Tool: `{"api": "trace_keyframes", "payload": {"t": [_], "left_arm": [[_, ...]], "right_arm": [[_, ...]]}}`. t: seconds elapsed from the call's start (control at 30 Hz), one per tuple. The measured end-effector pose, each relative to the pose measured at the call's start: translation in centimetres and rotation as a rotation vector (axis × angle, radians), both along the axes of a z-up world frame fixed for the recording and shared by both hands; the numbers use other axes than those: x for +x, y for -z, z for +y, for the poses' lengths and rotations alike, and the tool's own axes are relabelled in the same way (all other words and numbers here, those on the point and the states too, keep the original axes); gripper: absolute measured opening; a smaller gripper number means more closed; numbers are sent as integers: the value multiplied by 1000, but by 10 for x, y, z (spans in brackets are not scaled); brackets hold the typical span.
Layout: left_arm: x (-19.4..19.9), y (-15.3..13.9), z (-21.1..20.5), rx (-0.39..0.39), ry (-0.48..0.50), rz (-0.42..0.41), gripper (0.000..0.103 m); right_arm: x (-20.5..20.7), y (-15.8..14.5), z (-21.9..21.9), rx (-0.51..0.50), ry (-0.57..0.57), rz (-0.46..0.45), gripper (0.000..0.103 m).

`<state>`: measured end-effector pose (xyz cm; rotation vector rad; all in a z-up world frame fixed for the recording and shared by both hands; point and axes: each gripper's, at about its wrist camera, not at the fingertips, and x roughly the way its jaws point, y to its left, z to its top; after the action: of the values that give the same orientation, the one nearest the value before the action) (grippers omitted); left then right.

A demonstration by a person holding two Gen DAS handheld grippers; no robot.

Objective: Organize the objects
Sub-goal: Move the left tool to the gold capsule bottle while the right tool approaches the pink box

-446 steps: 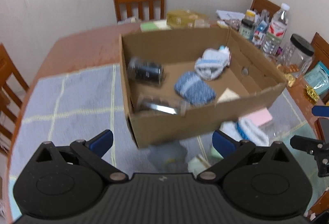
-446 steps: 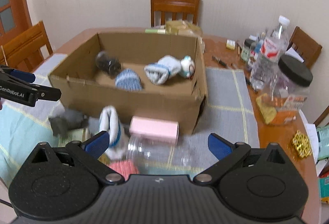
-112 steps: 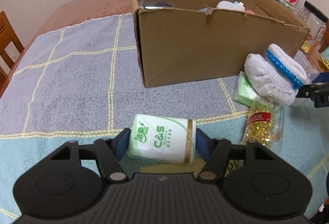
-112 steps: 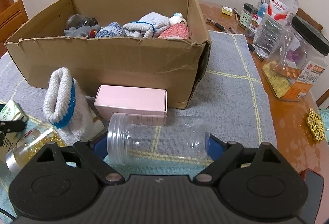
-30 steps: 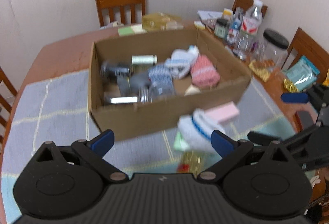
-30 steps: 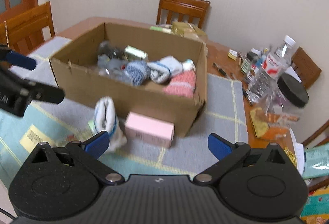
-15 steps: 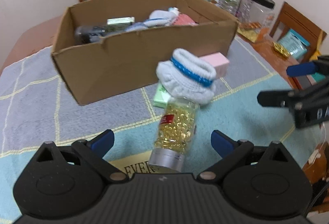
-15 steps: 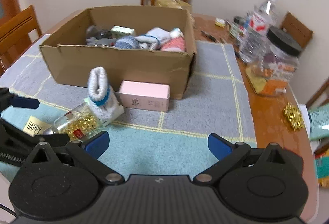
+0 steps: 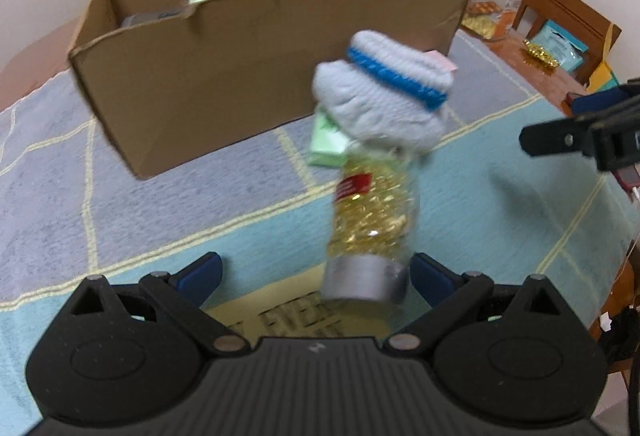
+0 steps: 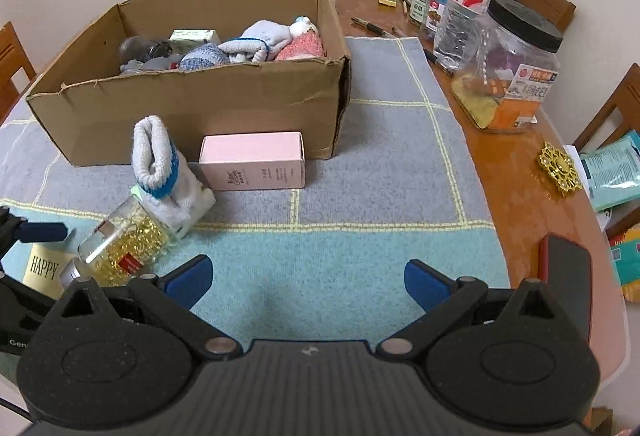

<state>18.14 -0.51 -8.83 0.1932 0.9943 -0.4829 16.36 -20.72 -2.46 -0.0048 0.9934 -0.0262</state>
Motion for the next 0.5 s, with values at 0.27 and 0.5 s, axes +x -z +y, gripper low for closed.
{"api": "trace_keyframes", "payload": {"t": [0.27,0.5], "left_arm": [[8,-3,37,12,-66,-4,100],[15,-2,56,0,-168,12,100]], "right_arm": [[11,-4,9,-10,-2,4,103],[24,-3,9,-24,-43,-1,103]]}}
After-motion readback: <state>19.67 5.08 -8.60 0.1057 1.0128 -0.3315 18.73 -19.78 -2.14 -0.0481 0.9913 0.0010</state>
